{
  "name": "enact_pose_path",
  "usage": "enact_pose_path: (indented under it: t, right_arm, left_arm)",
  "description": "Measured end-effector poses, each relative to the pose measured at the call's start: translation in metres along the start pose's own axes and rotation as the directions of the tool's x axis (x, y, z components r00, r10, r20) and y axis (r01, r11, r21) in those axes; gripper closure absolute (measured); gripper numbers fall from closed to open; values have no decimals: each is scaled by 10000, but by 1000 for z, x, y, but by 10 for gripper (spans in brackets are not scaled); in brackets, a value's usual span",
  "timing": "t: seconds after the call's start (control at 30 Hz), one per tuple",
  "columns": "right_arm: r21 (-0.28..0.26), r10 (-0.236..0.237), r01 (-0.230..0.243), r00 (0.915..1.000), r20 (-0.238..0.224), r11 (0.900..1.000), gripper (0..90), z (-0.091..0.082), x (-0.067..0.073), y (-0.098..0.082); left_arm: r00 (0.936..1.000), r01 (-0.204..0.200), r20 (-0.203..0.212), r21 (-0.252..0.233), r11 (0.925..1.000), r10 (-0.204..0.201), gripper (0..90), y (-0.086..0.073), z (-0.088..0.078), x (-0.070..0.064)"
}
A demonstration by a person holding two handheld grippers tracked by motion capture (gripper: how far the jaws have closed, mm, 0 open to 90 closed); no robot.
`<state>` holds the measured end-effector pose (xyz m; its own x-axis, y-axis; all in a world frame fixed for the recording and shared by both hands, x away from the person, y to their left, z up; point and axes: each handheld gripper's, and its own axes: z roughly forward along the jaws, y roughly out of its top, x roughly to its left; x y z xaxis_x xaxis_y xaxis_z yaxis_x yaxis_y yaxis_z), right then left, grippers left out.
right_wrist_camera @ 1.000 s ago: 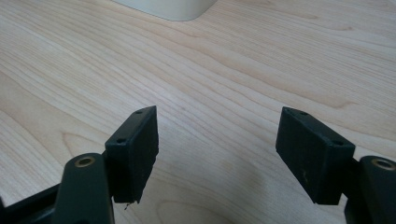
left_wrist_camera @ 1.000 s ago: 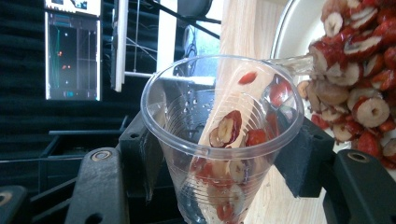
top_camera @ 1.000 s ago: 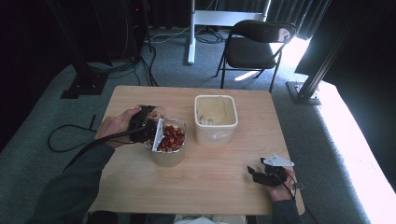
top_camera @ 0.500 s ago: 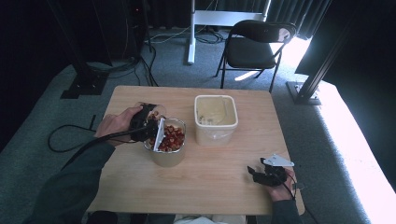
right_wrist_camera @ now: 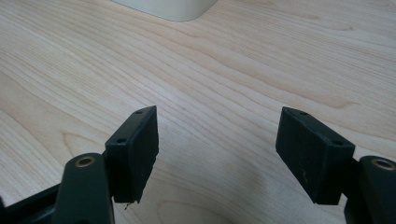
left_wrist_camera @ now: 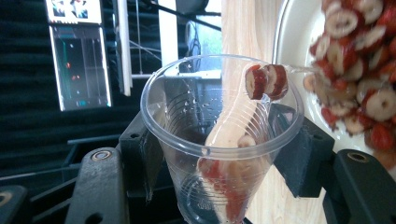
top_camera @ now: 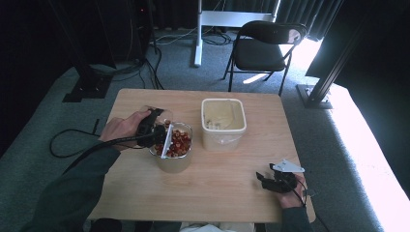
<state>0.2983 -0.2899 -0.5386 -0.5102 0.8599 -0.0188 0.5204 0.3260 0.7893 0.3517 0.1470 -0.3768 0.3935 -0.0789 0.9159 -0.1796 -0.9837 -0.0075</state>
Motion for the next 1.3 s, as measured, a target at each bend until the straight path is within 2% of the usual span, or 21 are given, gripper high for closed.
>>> enact_pose_path:
  t: [0.2, 0.4, 0.53, 0.67, 0.7, 0.8, 0.87, 0.97, 1.03, 1.17, 1.23, 1.3]
  right_arm:
    - [-2, 51, -51, 10000, -27, 10000, 294, 0, -1, -1]
    - [24, 7, -7, 10000, -21, 10000, 293, 1, 0, 0]
    - [9, 5, -5, 10000, -34, 10000, 294, 0, 0, 0]
    - [30, 70, -70, 10000, -26, 10000, 294, 0, -1, -1]
    - [38, 41, -41, 10000, -26, 10000, 294, 0, 0, -1]
    - [5, -7, 7, 10000, -33, 10000, 294, 1, 0, 0]
    - [-4, 6, -6, 10000, -23, 10000, 294, 0, 0, 0]
    - [25, 79, -79, 10000, -29, 10000, 293, 0, -1, -1]
    - [59, 30, -30, 10000, -21, 10000, 293, 1, 0, -1]
    - [25, -20, 20, 10000, -38, 10000, 293, 0, 1, 0]
    - [33, 8, -7, 10000, -29, 10000, 294, 0, 0, -1]
    - [51, 43, -43, 10000, -34, 10000, 294, 1, 0, -1]
  left_arm:
    - [9999, -78, 98, 457, 9989, 74, 398, -10, 5, -4]
    - [9999, -137, -12, 133, 9998, 138, 398, -2, 0, -2]
    - [9998, -191, 92, 556, 9983, 186, 398, -11, 7, -5]
    - [9997, -250, 8, 441, 9987, 250, 398, -7, 5, -6]
    - [9997, -241, -29, 191, 9995, 242, 398, -2, 1, -4]
    - [9997, -259, 5, 309, 9992, 259, 398, -3, 4, -4]
    - [9998, -149, 98, 580, 9982, 143, 398, -11, 9, -6]
    - [9999, -142, 9, 489, 9987, 142, 398, -9, 6, -5]
    - [9999, -99, -55, 224, 9997, 100, 398, -5, 2, -5]
    - [10000, -75, 47, 730, 9973, 72, 398, -15, 11, -5]
    - [10000, -67, 40, 710, 9975, 64, 398, -14, 10, -5]
    - [10000, -59, -44, 424, 9991, 61, 398, -9, 6, -5]
